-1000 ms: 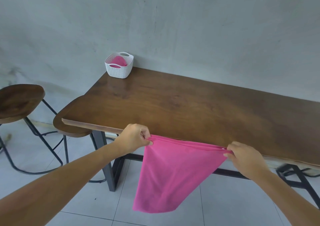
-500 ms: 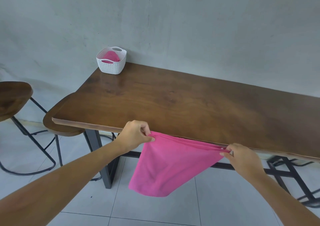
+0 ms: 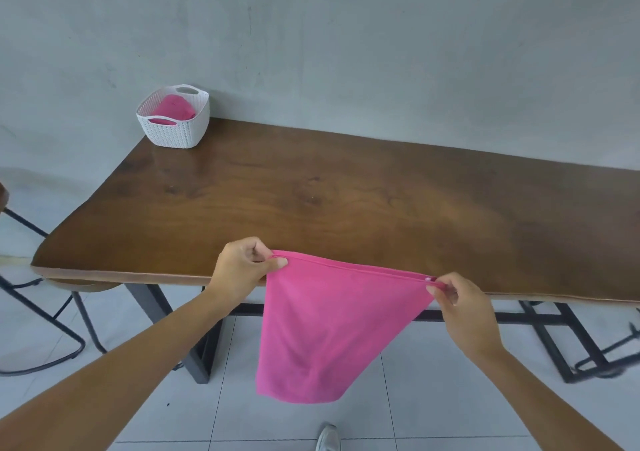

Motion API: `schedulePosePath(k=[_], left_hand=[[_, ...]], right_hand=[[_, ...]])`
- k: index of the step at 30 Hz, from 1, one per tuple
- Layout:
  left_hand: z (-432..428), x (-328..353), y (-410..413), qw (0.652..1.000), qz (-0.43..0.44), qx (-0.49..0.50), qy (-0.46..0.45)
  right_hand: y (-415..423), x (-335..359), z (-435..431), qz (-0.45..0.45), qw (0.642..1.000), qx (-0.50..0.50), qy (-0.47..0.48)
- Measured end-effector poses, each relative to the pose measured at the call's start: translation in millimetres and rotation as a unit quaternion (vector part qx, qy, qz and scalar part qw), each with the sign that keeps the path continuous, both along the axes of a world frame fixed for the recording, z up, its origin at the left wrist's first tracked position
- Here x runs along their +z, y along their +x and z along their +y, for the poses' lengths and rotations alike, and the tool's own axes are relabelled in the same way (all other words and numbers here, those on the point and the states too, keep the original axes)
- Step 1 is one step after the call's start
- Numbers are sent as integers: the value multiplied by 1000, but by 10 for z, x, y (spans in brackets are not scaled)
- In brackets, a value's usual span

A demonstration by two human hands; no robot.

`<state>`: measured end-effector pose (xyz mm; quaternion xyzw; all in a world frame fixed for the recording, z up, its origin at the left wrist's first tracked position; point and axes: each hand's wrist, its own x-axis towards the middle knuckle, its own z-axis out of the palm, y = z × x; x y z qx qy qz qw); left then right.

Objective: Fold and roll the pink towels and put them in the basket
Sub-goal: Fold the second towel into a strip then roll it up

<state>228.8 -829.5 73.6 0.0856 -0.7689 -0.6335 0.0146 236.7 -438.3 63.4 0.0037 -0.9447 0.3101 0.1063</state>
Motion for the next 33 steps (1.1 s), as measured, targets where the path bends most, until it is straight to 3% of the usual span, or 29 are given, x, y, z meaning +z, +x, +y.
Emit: schedulePosePath(k=[7,14,18,23,28,33], left_hand=[[347,-116,-389,993,12,105,-53],[643,-398,-687,973,-8,157,-168],[740,-512,-900,957,-21,181,-224],[905,-610,-1232,916,-49,221,-330],[1052,-693,-1589,890,-55,247,-378],[1103,-718,-1938,886,-36,252,-388]], right_hand=[[-495,-60,102,7,993,-70,-92],[-960,-337,174,-59,979,-132,-145],[-1230,-444,184,-61,984,-132,-98],[-1586,-541,133,-30,988,-147,27],[-1992,-624,87,14,986,-143,88],[-2450,-666,95,14,983,-143,117]])
